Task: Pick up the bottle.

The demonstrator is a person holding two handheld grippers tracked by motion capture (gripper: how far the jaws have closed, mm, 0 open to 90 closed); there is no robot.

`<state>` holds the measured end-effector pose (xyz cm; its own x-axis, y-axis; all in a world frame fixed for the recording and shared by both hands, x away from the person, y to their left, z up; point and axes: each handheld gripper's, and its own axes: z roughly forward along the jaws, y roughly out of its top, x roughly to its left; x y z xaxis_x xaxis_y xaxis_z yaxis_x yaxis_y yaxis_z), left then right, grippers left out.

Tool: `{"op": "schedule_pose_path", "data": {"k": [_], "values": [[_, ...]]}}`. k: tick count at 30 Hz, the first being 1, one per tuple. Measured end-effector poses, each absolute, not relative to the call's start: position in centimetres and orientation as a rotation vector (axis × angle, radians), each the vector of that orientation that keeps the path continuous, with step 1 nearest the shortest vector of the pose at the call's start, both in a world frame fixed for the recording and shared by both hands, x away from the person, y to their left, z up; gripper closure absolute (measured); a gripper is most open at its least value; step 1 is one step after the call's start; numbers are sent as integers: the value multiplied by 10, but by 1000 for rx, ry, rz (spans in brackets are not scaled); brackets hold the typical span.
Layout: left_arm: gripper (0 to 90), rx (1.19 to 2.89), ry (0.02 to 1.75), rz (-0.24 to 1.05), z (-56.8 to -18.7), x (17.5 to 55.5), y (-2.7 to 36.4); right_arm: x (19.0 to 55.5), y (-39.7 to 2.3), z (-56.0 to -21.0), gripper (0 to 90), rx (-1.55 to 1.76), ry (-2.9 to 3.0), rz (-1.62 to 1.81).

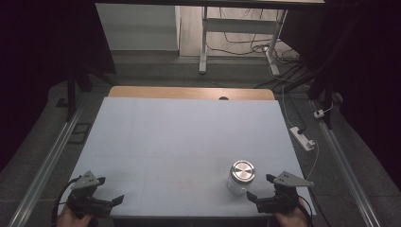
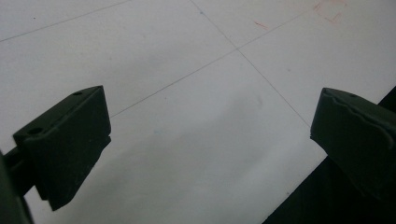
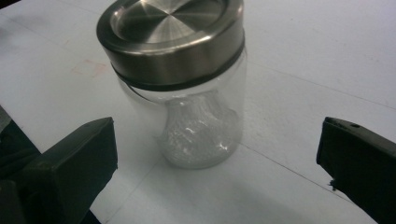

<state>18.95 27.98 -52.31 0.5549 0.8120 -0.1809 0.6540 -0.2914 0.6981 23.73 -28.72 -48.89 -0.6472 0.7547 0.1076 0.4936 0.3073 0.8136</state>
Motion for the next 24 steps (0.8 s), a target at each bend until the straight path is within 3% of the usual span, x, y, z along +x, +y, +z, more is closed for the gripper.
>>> {"op": "schedule_pose_path", "data": {"k": [24], "values": [[0,2051,1175,257,-524,191,279,257,-254,-501,0,1037,2377,1183]]}}
